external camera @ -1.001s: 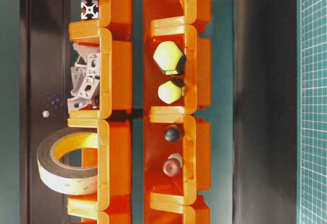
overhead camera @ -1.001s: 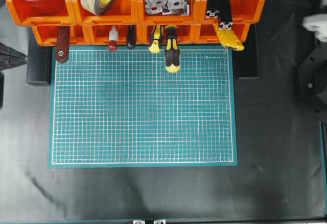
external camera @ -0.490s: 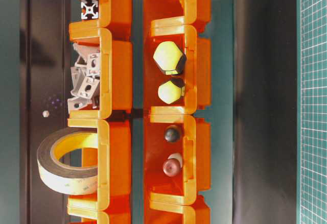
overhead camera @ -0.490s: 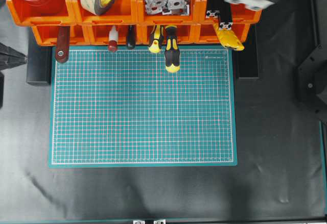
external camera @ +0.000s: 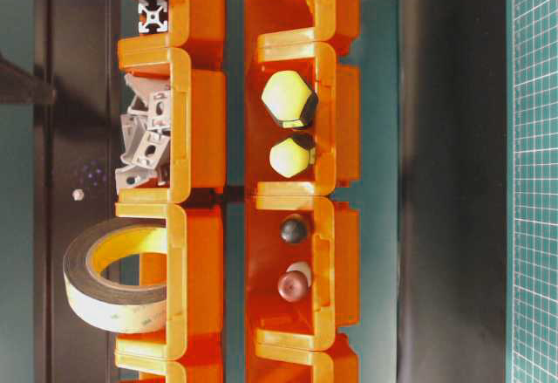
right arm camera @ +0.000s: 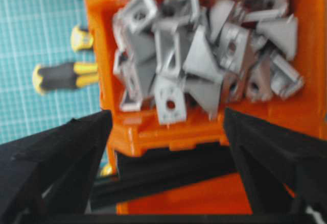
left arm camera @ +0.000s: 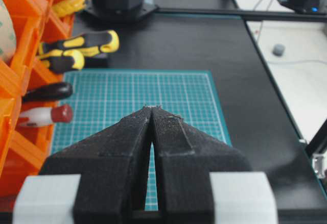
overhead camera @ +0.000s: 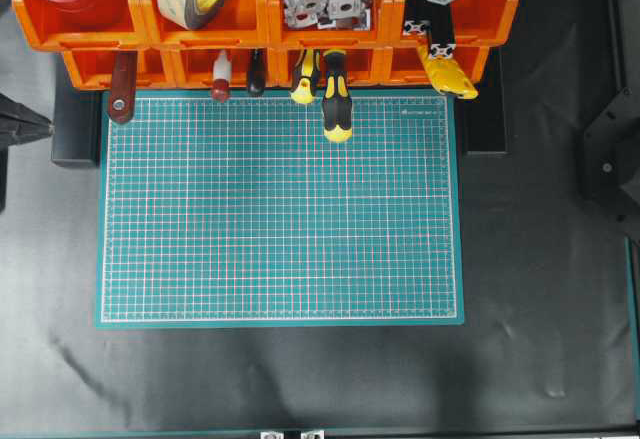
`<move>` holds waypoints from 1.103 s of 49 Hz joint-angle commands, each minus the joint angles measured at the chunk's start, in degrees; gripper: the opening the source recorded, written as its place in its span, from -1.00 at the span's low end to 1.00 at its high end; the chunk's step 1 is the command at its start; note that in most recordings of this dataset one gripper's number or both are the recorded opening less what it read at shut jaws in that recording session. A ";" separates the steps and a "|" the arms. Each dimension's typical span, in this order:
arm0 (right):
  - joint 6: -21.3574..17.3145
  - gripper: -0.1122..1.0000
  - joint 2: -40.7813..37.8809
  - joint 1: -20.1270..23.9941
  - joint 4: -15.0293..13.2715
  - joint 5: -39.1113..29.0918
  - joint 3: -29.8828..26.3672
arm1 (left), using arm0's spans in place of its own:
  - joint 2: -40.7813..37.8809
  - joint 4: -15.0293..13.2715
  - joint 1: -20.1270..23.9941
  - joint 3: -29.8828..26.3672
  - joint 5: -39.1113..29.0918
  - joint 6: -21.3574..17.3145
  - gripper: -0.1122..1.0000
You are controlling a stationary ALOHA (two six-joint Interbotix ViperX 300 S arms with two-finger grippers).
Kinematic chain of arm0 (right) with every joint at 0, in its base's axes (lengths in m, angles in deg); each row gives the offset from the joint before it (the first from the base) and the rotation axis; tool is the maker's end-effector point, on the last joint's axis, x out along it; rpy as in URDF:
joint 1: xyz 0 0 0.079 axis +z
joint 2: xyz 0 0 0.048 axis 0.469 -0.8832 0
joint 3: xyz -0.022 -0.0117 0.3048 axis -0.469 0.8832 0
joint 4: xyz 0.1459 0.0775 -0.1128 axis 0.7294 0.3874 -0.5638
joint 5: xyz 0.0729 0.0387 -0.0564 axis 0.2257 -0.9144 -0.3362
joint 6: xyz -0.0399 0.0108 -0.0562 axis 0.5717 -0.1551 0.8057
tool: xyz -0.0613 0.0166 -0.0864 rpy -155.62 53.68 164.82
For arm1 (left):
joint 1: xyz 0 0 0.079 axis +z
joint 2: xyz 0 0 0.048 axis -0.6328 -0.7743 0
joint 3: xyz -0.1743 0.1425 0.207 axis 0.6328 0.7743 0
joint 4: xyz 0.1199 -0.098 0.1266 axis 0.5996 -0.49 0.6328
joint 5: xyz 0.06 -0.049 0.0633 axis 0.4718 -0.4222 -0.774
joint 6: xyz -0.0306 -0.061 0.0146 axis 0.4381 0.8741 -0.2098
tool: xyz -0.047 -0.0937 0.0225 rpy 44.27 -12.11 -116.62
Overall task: Pick corner brachets from container rack with right arm.
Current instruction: 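Lower the open right gripper into the bin and close on a bracket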
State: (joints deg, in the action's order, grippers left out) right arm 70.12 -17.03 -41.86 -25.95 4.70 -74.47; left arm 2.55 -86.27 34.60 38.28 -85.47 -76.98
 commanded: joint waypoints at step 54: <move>-6.06 0.73 -1.14 -3.25 0.09 14.94 12.13 | 0.53 0.09 -0.18 -1.41 0.09 0.88 -0.80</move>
State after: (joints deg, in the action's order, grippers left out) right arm 64.14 -18.96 -45.37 -26.04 16.12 -62.60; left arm 3.60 -86.27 34.60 38.28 -85.73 -76.27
